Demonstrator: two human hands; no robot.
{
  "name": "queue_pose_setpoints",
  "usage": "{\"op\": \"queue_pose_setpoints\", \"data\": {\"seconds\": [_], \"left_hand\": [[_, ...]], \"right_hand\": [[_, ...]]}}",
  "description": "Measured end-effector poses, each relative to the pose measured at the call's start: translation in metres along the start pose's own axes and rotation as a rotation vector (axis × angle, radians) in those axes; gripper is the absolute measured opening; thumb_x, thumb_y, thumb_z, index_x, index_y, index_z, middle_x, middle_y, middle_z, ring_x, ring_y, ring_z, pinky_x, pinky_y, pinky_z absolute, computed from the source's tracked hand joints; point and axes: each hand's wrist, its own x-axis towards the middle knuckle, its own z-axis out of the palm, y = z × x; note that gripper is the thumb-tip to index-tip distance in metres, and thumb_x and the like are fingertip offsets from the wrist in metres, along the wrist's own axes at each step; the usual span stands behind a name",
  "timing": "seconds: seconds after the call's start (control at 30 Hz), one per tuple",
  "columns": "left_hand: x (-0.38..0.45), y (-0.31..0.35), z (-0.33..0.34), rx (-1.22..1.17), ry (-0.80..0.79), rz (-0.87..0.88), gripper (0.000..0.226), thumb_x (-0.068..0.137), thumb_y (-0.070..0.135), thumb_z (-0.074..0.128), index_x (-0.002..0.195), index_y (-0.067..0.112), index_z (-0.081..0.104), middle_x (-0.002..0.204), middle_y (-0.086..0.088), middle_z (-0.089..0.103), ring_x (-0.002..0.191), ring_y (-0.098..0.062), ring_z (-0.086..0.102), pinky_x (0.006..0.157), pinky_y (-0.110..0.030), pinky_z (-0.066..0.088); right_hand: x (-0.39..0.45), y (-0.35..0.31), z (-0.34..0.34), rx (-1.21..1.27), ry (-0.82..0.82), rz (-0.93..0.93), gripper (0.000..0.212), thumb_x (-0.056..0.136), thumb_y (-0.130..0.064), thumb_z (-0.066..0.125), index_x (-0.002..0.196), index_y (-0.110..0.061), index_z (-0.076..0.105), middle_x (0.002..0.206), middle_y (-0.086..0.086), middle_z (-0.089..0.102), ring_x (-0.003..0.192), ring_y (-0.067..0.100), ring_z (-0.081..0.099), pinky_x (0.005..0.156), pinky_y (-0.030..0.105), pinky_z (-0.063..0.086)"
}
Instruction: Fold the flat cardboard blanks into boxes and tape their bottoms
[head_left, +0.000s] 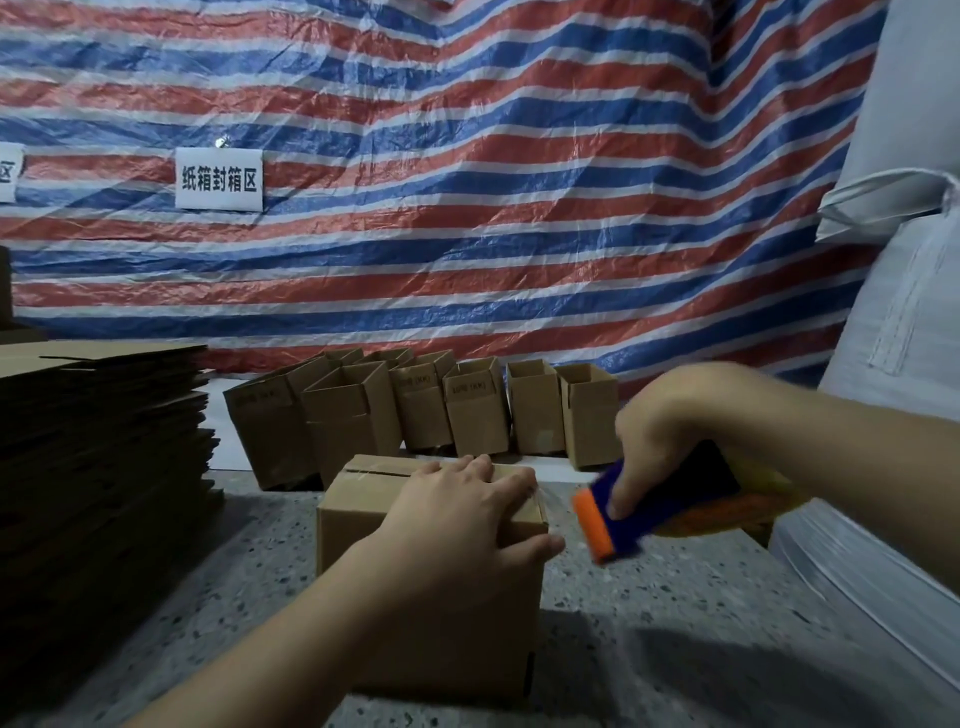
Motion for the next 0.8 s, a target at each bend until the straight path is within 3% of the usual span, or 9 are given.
{"op": "queue_pose_setpoints", "data": {"seconds": [0.07,0.1,0.2,0.3,0.43,0.53,0.67,0.8], "left_hand": [[-0.002,0.000,0.000,0.003,0.022,-0.004,0.087,0.076,0.088,0.007,0.147,0.041,0.026,0.137,0.000,0.051,0.126,-0.020,0.047,0.102,-0.040,0.039],[-0.002,0.000,0.000,0.009,0.026,-0.003,0.089,0.074,0.088,0.005,0.147,0.041,0.027,0.137,0.000,0.051,0.126,-0.020,0.047,0.102,-0.040,0.039],[-0.002,0.001,-0.001,0.014,0.032,-0.007,0.088,0.076,0.088,0.006,0.146,0.040,0.028,0.141,-0.002,0.050,0.129,-0.022,0.044,0.106,-0.043,0.037],[-0.002,0.003,0.000,0.008,0.019,-0.021,0.084,0.080,0.086,0.013,0.148,0.039,0.027,0.146,-0.004,0.046,0.134,-0.024,0.041,0.109,-0.045,0.034],[-0.003,0.003,0.000,0.003,0.011,-0.029,0.082,0.082,0.086,0.017,0.150,0.039,0.025,0.153,-0.004,0.040,0.140,-0.025,0.035,0.113,-0.046,0.029],[-0.003,0.004,-0.001,0.000,0.007,-0.034,0.082,0.082,0.086,0.017,0.150,0.040,0.024,0.154,-0.006,0.039,0.142,-0.026,0.034,0.113,-0.046,0.028],[-0.002,0.003,0.000,0.009,0.013,-0.023,0.082,0.082,0.087,0.016,0.149,0.039,0.026,0.144,-0.005,0.048,0.132,-0.025,0.043,0.107,-0.044,0.035],[-0.001,0.002,0.001,0.003,0.002,-0.025,0.083,0.082,0.087,0.017,0.149,0.039,0.026,0.146,-0.006,0.047,0.134,-0.026,0.042,0.107,-0.045,0.035]], "right_hand": [[0.006,-0.001,0.022,-0.051,-0.040,0.036,0.061,0.083,-0.061,0.070,0.126,-0.018,0.062,0.115,0.003,0.068,0.106,0.021,0.065,0.092,0.035,0.053],[0.010,0.003,0.037,-0.032,-0.008,0.040,0.063,0.082,-0.063,0.069,0.126,-0.018,0.062,0.110,0.001,0.067,0.104,0.020,0.064,0.093,0.035,0.052],[0.021,0.020,0.076,0.074,0.194,0.029,0.065,0.080,-0.074,0.062,0.114,-0.018,0.064,0.086,-0.006,0.056,0.080,0.012,0.057,0.072,0.028,0.047],[0.032,0.024,0.121,0.221,0.356,0.061,0.055,0.079,-0.080,0.056,0.082,-0.025,0.056,0.078,-0.009,0.058,0.068,0.007,0.055,0.052,0.027,0.038],[0.044,0.006,0.175,0.338,0.557,0.098,0.059,0.079,-0.083,0.050,0.071,-0.024,0.047,0.072,-0.010,0.053,0.069,0.013,0.057,0.050,0.029,0.037],[0.045,-0.010,0.193,0.449,0.620,0.118,0.052,0.078,-0.081,0.053,0.082,-0.029,0.054,0.085,-0.008,0.064,0.076,0.013,0.060,0.063,0.029,0.050],[0.045,-0.026,0.202,0.445,0.659,0.129,0.054,0.080,-0.079,0.054,0.103,-0.031,0.062,0.098,-0.009,0.068,0.083,0.012,0.063,0.061,0.027,0.045],[0.043,-0.028,0.201,0.368,0.642,0.143,0.057,0.084,-0.080,0.046,0.103,-0.029,0.061,0.100,-0.007,0.069,0.089,0.013,0.066,0.067,0.029,0.047]]}}
